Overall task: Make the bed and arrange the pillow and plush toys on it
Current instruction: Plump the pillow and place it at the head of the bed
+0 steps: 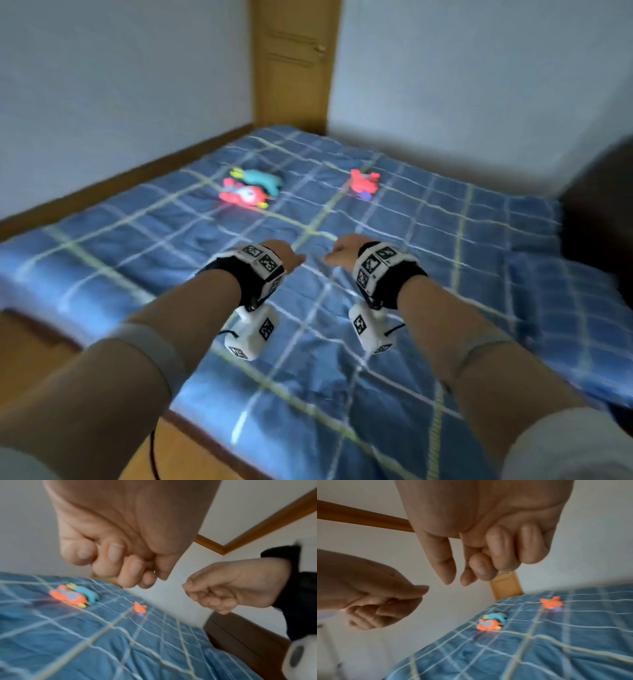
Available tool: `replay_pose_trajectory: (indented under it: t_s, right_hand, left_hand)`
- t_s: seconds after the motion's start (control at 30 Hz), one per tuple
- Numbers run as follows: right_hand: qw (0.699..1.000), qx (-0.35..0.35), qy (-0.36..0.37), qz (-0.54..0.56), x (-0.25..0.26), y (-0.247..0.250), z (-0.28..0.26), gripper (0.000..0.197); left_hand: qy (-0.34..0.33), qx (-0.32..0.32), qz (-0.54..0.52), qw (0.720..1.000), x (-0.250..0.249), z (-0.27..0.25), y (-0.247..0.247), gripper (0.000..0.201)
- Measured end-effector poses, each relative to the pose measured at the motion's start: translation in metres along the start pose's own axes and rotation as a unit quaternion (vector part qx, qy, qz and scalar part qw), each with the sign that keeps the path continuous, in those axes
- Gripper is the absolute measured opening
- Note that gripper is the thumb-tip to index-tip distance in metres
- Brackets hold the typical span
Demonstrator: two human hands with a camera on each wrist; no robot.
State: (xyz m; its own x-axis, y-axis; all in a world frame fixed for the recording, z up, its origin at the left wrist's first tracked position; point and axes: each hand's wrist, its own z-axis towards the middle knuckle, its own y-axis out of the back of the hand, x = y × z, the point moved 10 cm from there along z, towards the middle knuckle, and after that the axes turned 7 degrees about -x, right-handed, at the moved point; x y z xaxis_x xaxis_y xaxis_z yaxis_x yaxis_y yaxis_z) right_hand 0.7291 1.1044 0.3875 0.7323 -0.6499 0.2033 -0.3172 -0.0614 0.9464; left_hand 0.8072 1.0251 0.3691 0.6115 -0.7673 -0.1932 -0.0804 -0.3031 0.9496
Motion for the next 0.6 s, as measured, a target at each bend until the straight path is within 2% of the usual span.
replay_pose_trajectory:
  t_s: [0.13, 0.23, 0.33, 0.43, 0.5, 0.57, 0.6]
  right_hand:
    - [0.987, 0.02, 0.153, -0.046, 0.196, -0.031, 0.01, 0.039]
    - [0.967, 0.046, 0.241, -0.062, 0.309, -0.064, 0.005, 0.032]
    - [0.951, 0.074, 0.292, -0.06, 0.393, -0.094, 0.006, 0.03]
    - [0.936, 0.101, 0.33, -0.071, 0.462, -0.122, 0.016, 0.028]
    - [0.929, 0.111, 0.347, -0.069, 0.501, -0.136, 0.031, 0.031]
    - [0.92, 0.116, 0.366, -0.085, 0.537, -0.148, 0.053, 0.027]
    - [0.917, 0.115, 0.371, -0.092, 0.554, -0.153, 0.069, 0.032]
  left_hand:
    - [0.146, -0.031, -0.052, 0.987, 0.186, -0.059, 0.03, 0.053]
    - [0.243, -0.064, -0.07, 0.965, 0.297, -0.113, 0.038, 0.054]
    - [0.315, -0.073, -0.078, 0.943, 0.378, -0.156, 0.035, 0.057]
    - [0.362, -0.048, -0.074, 0.928, 0.443, -0.179, 0.021, 0.061]
    - [0.384, -0.044, -0.092, 0.918, 0.485, -0.178, 0.013, 0.059]
    - [0.403, -0.051, -0.101, 0.908, 0.524, -0.17, 0.015, 0.056]
    - [0.401, -0.051, -0.097, 0.91, 0.54, -0.161, 0.019, 0.055]
